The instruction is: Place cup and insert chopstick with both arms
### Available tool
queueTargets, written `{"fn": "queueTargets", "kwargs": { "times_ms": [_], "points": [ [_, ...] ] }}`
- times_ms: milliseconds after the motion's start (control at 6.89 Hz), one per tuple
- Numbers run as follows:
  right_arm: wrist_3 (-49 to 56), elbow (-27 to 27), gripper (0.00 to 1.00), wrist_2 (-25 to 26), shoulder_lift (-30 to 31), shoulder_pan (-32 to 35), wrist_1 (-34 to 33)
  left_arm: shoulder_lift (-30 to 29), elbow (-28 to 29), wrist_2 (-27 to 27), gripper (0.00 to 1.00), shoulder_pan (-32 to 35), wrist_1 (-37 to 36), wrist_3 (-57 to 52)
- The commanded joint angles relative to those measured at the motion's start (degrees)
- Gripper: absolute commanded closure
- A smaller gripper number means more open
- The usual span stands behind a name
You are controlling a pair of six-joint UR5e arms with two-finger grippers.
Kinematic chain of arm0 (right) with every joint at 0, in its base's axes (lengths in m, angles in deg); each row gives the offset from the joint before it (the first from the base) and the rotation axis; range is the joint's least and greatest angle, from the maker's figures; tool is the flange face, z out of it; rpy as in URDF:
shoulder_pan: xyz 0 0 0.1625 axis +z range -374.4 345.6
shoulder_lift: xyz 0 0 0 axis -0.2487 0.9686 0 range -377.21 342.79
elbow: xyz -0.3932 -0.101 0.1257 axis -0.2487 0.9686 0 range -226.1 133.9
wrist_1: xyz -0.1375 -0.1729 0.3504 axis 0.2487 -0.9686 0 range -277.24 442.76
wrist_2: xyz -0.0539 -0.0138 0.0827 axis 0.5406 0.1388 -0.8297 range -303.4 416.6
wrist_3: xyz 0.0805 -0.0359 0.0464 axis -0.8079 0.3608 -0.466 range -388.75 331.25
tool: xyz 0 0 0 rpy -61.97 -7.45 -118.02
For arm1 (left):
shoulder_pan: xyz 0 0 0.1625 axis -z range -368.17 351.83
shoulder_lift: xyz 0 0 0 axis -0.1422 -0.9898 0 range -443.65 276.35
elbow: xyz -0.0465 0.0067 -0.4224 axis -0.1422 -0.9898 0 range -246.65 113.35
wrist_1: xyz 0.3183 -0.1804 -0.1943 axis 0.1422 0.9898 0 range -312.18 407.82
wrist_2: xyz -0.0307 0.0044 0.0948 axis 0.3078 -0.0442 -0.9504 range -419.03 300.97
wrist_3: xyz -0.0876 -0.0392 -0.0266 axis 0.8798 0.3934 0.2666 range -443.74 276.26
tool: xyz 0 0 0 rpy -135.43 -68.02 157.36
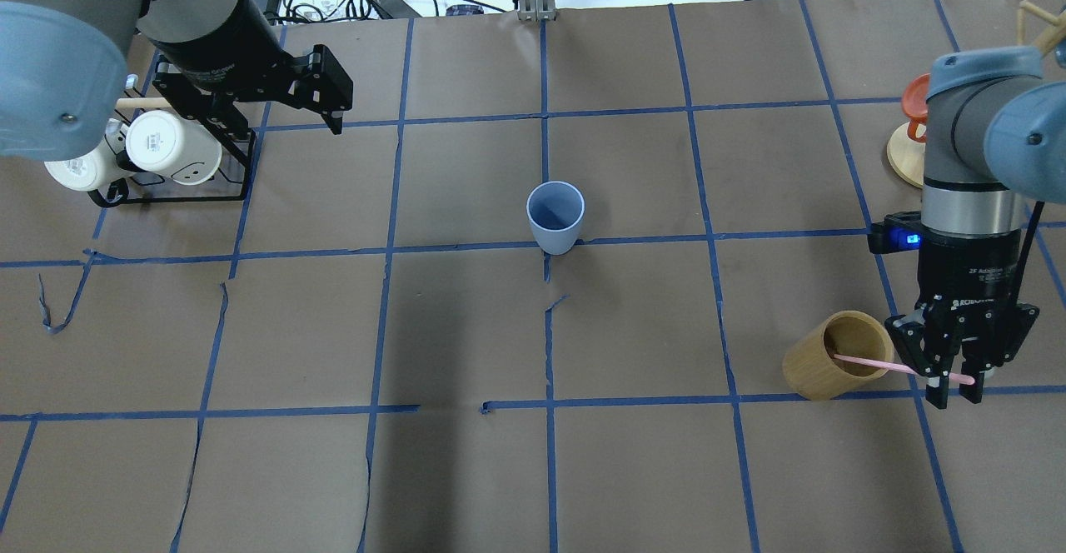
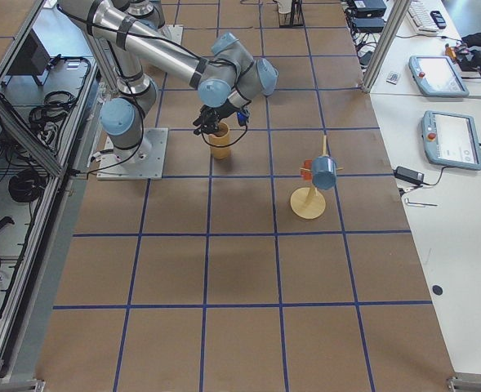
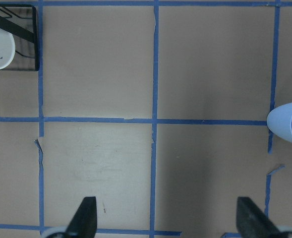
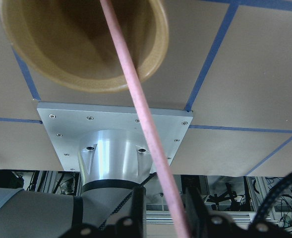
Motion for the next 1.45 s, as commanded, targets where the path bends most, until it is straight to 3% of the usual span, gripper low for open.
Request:
{"fn": "queueTargets", "kwargs": {
  "times_ms": [0,580,725,1015,1305],
  "points": [
    [0.00,0.02,0.89,-0.06,0.00,0.00,-0.11,-0.08,0.36,0.06,0.00,-0.60,-0.92,-0.79],
    [-1.76,0.81,0.92,-1.11,0.09,0.00,0.24,0.00,0.36,0.14,0.00,-3.57,-1.54,-2.55],
    [-1.85,1.51,0.93,-3.38,0.09,0.00,0.42,0.01,0.36,0.15,0.00,-4.29,-1.46,-2.65],
    [-4.03,5.19,0.93,-5.85,-0.18,0.00,5.32,0.01,0.54,0.06,0.00,-3.86,-1.46,-2.65],
    [-4.48,12.20,0.93,-6.21,-0.70,0.00,13.30,0.01,0.54,0.06,0.00,-3.68,-1.37,-2.65]
  ]
}}
